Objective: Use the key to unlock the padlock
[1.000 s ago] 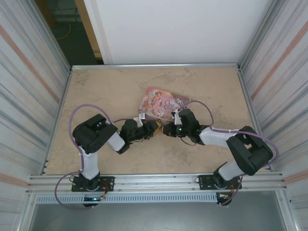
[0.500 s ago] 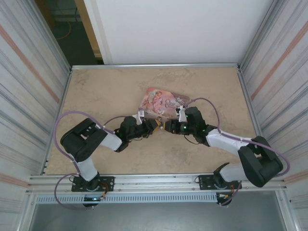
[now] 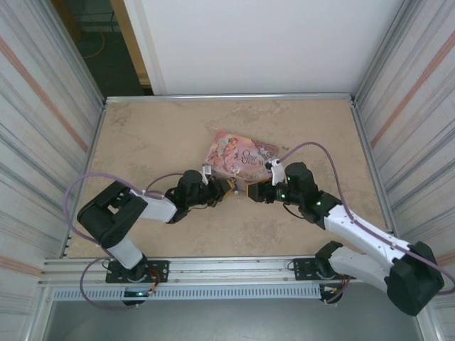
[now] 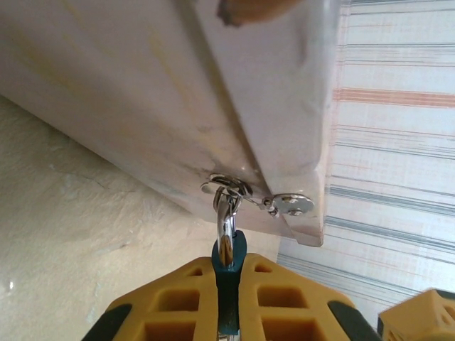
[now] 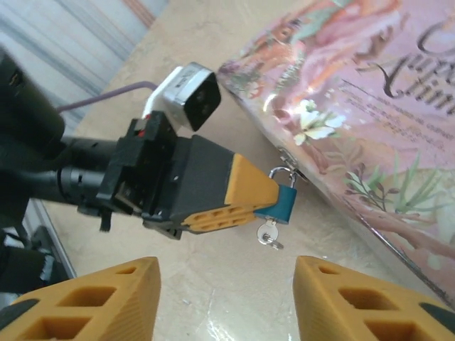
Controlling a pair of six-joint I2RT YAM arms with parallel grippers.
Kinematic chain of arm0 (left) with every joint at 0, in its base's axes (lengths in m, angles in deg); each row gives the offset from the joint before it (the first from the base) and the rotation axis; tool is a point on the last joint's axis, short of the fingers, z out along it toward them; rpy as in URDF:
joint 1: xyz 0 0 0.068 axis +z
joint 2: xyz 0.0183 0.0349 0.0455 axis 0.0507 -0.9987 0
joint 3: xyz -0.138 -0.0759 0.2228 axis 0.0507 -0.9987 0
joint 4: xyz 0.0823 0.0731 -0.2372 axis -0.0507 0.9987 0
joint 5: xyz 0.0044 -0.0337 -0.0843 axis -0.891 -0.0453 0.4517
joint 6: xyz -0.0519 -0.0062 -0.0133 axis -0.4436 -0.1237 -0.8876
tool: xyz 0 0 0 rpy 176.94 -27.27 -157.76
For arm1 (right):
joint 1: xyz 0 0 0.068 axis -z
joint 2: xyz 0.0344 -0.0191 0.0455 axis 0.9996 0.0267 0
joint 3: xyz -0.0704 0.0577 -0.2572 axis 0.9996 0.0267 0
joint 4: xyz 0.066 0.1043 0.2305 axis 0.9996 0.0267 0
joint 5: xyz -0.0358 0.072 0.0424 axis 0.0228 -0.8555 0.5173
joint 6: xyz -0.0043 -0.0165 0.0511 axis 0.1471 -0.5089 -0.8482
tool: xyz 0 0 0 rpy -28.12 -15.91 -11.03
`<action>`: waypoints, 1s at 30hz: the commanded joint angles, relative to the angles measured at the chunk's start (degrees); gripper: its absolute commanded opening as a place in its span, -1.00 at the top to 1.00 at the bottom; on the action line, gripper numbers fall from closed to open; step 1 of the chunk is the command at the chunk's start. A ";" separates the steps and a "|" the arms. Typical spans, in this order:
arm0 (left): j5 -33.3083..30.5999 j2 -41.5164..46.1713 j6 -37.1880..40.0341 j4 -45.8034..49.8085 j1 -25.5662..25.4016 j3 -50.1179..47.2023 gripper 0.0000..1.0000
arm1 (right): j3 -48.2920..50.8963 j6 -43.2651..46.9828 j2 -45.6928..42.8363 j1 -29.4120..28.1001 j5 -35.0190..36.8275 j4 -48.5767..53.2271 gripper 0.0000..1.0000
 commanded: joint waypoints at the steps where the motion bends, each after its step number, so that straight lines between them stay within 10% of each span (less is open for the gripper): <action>1: 0.33 4.02 0.30 3.21 -0.21 2.68 0.90 | -0.10 10.92 -4.42 -4.67 7.90 3.18 -0.10; 18: 2.95 8.28 -0.96 9.99 -0.25 5.61 0.90 | -0.69 50.12 -5.41 -29.00 47.01 8.30 -0.22; 30: 3.04 8.33 -1.22 10.18 -0.22 5.87 0.91 | -1.14 58.56 6.60 -30.43 49.65 0.27 -0.20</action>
